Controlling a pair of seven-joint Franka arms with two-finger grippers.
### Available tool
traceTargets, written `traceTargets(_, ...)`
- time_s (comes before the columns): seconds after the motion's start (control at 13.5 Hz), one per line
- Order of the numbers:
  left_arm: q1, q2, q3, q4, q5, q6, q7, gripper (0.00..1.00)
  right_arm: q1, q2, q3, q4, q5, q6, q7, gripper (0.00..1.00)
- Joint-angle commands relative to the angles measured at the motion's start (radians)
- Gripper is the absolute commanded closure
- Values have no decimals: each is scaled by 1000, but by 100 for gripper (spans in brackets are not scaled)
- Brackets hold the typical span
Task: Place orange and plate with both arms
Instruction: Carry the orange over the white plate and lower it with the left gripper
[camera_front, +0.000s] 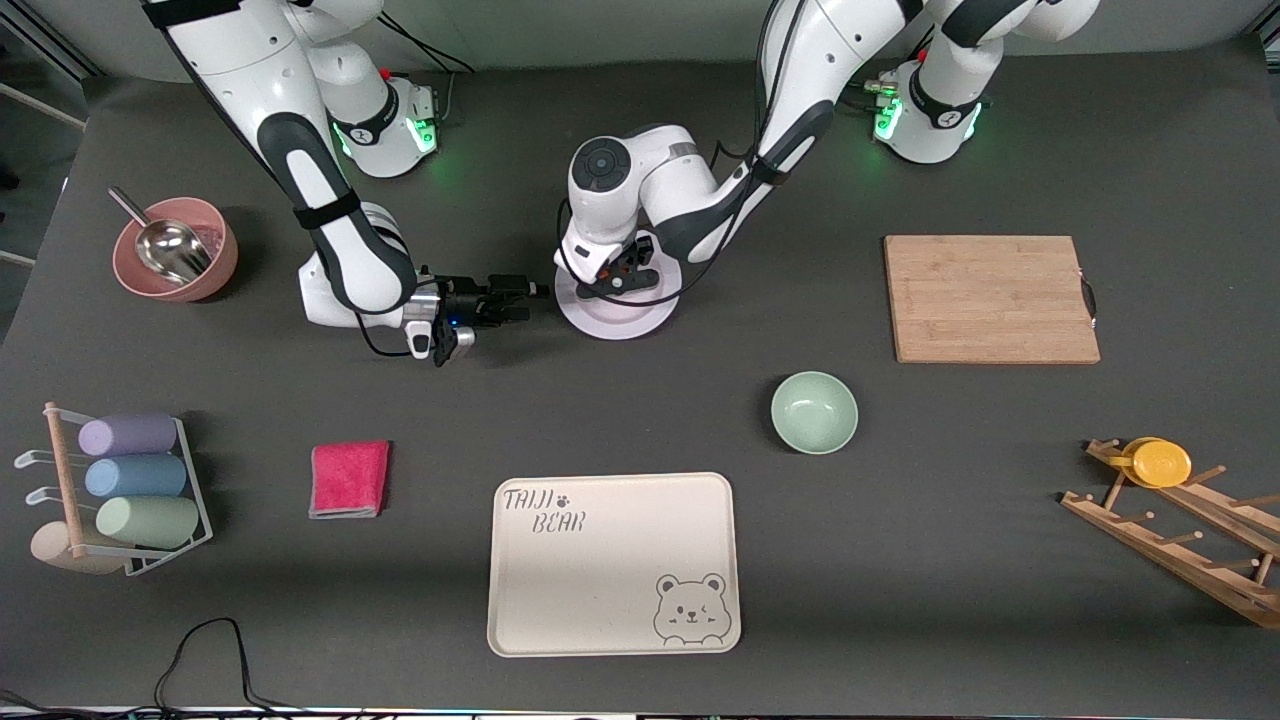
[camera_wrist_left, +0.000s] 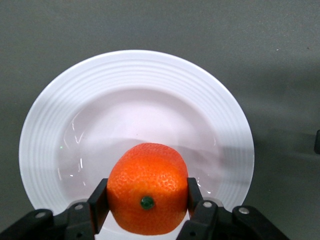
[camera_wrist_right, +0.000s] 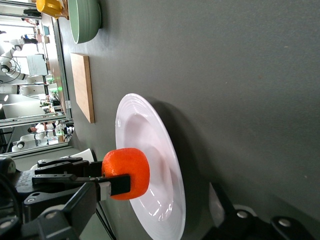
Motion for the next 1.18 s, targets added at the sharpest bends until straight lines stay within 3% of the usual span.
traceTargets(0.0, -15, -5, 14, -3, 22, 15, -27, 100, 49, 1, -3, -5, 92, 36, -50, 0)
traceTargets(0.07, -15, -3, 14, -3, 22, 15, -27, 100, 61, 9, -3, -5, 109, 42, -63, 0)
traceTargets(0.15, -13, -2, 14, -3, 21, 15, -27, 63, 63, 12, -3, -5, 110, 42, -64, 0)
traceTargets(0.22, -12, -2, 15, -3, 21, 15, -27, 1, 63, 15, -3, -7, 110, 42, -66, 0)
traceTargets(0.52, 8, -29, 17, -3, 21, -19, -15, 0, 62, 36, -3, -10, 115, 44, -98, 0)
traceTargets(0.67, 51, -86, 15, 3, 21, -83, -3, 0, 63, 50, -2, -13, 173, 44, -139, 0)
traceTargets(0.89, 184, -222, 12, 6, 2, -245, 180, 0, 63, 66, -2, -25, 185, 42, -172, 0)
traceTargets(1.11, 348, -347, 40, 17, -96, -413, 429, 0, 63, 66, -2, -30, 192, 42, -172, 1)
